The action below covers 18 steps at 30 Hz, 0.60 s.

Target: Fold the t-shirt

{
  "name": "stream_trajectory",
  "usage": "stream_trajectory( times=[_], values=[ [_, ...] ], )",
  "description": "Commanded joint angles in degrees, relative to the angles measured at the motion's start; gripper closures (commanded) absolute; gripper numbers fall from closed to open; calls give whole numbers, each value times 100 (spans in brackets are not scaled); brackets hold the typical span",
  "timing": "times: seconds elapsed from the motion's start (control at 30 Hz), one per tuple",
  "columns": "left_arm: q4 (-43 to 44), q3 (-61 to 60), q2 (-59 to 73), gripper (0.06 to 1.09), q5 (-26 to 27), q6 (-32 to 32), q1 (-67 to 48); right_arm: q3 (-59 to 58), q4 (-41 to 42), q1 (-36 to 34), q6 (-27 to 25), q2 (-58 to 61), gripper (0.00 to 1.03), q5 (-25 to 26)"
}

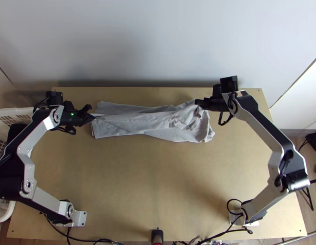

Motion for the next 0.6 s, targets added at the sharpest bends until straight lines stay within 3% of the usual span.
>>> stream_trajectory(
  times=[0.0, 0.57],
  values=[
    [8, 238, 569, 105, -39, -8, -3, 319, 57, -218, 150, 729, 100, 26],
    [-221, 880, 1342, 105, -259, -17, -3, 64, 48, -367, 123, 1221, 100, 35]
  ],
)
